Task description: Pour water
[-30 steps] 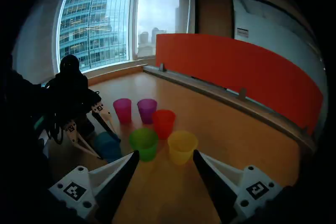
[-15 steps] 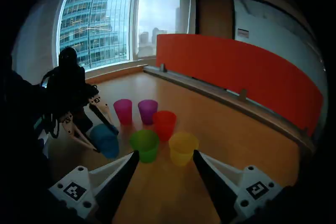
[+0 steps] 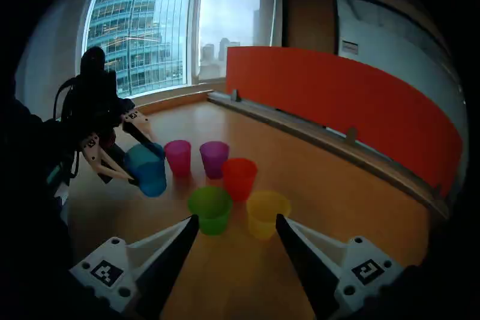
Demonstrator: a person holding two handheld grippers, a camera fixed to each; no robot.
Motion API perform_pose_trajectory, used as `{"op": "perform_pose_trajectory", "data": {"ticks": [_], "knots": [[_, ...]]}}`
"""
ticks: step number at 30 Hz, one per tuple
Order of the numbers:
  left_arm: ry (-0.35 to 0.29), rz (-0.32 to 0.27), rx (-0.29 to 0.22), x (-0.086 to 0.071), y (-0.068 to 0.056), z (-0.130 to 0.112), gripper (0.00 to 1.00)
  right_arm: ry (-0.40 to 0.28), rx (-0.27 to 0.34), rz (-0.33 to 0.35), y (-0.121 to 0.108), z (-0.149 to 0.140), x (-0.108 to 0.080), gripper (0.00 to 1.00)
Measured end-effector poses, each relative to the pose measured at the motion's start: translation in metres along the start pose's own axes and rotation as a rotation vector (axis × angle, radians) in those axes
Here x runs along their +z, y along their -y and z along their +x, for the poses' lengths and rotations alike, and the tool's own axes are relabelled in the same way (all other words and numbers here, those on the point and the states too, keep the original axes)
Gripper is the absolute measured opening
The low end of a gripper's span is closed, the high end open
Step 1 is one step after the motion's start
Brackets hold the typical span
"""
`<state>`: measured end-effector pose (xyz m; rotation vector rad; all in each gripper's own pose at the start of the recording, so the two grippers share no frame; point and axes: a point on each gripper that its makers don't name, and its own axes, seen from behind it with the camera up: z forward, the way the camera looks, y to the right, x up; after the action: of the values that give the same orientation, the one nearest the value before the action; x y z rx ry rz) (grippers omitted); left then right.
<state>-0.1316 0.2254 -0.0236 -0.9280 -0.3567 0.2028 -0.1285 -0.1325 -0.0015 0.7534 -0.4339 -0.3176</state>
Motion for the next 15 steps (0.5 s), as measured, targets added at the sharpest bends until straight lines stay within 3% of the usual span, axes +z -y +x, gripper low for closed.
{"op": "perform_pose_trajectory", "data": {"ticks": [15], "knots": [[-0.102,0.076,-0.010,-0.033,0.028,0.039,0.86,0.006,-0.003,0.033,0.015,-0.001,0.022,0.99]]}}
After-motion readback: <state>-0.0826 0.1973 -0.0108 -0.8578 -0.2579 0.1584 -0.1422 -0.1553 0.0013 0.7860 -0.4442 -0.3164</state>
